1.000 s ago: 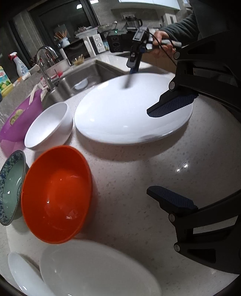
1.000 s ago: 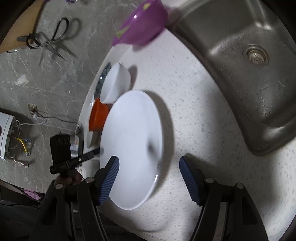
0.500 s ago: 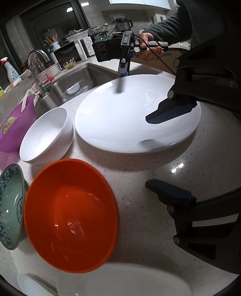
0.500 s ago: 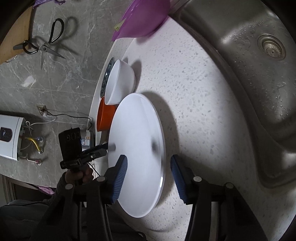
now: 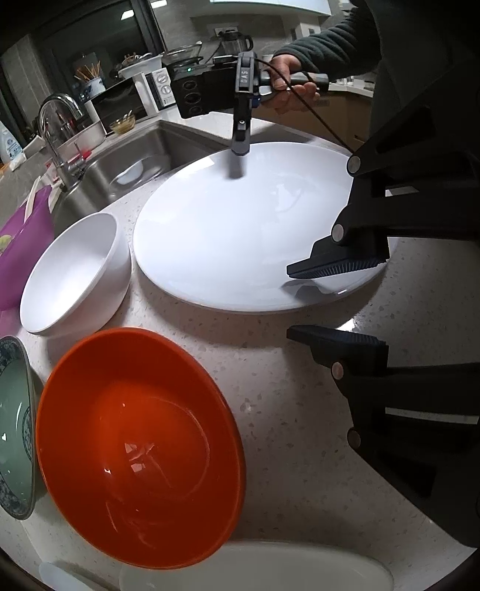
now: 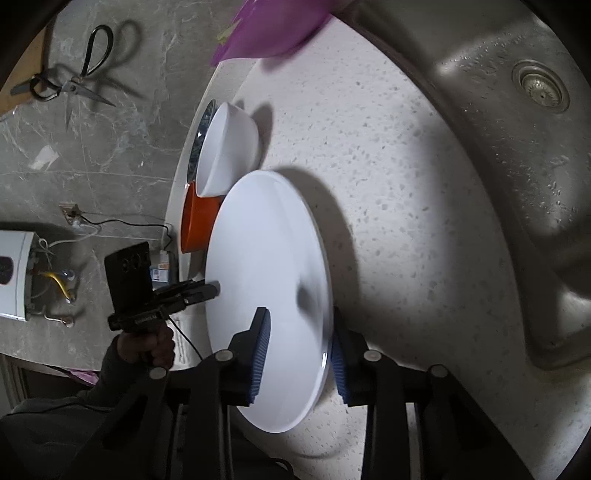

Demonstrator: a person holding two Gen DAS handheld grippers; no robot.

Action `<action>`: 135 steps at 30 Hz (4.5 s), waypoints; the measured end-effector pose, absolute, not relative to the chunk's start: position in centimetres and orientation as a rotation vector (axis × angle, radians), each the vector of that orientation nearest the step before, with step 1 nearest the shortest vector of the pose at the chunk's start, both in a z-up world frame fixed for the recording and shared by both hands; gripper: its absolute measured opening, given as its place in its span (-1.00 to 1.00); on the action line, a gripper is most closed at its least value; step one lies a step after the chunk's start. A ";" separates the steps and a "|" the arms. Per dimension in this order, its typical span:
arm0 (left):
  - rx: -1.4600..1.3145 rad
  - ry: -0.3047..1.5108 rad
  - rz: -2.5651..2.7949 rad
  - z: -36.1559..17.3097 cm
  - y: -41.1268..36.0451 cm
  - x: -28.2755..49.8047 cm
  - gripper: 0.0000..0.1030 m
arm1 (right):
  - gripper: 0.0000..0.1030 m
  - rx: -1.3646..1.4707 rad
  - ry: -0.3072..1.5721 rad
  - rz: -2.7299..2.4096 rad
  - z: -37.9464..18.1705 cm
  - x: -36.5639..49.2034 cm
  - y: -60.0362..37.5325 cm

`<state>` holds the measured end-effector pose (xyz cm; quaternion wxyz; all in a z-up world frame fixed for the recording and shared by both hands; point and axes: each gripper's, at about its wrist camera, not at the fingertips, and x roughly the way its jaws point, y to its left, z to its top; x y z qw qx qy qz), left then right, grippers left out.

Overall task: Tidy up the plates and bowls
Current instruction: 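Close the left gripper on the large plate rim while the right gripper closes on it, then lift the large plate with both grippers and carry it toward the steel rice cooker, then lower the large plate onto the counter and open both grippers, then move both tools to the rim of the deep white plate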

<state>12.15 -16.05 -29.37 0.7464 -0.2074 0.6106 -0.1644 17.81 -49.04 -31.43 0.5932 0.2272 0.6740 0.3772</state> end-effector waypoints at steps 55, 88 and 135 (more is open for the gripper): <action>-0.376 1.334 -0.183 -23.4 -13.7 2.8 -0.60 | -0.59 0.190 1.570 0.659 -24.1 9.1 -40.2; -0.504 1.349 0.036 -27.5 9.1 -11.6 -0.56 | -0.60 0.070 1.661 0.823 -29.4 -0.1 -18.0; -0.683 0.988 0.140 -19.8 15.8 -10.4 0.49 | 0.68 0.504 1.234 0.478 -20.4 -3.0 -28.6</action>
